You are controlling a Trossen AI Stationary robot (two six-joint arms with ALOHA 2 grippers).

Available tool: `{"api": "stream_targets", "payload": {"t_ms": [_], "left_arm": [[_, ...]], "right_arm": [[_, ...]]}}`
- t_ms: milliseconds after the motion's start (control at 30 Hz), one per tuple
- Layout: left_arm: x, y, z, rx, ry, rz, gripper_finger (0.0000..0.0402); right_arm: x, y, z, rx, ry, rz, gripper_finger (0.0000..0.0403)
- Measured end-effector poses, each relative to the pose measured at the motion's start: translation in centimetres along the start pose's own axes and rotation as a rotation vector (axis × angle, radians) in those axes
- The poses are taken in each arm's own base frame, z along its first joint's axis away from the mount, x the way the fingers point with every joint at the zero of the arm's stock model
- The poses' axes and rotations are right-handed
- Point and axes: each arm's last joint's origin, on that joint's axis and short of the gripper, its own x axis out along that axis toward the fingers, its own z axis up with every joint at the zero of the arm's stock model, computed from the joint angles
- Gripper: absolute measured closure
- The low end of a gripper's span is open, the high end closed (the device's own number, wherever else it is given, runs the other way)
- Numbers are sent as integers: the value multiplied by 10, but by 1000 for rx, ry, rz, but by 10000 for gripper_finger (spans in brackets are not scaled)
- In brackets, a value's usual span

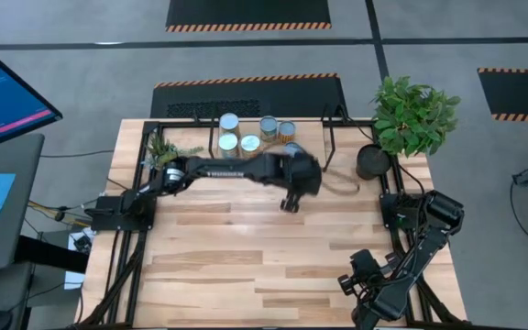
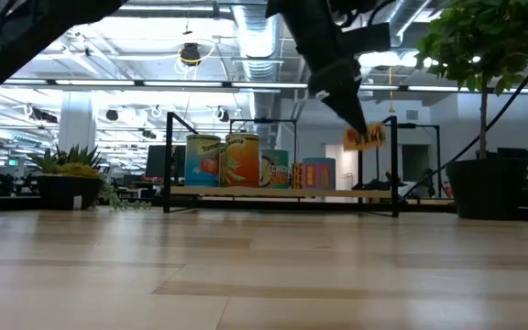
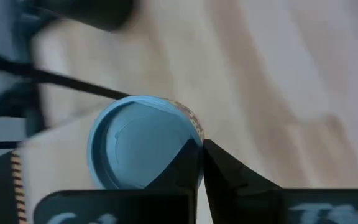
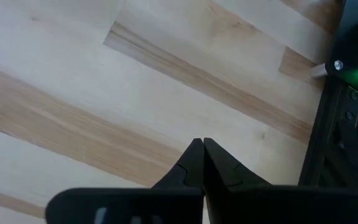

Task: Pick and place cans onto a shelf
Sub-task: Put the canned pineapple on the shelf

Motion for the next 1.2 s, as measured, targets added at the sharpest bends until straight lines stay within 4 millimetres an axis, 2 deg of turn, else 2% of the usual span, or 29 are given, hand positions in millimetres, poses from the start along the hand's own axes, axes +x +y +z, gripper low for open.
{"api": "stream_targets", "payload": {"t_ms": [233,433,667,1200], "left_arm": [[-17,60,-4,-133,-118,133,401],[-8,85,-20,-180,-114,173,401],[5,90,-26,-178,-111,163,401],[40,81,-34,-185,-77,94,401]], "right_arm": [[0,0,0,0,-4,3,387],[0,0,0,-12,-6,2,389],[0,-1,1,-21,-23,1,387],[0,-1,2,-22,-27,-5,386]]}}
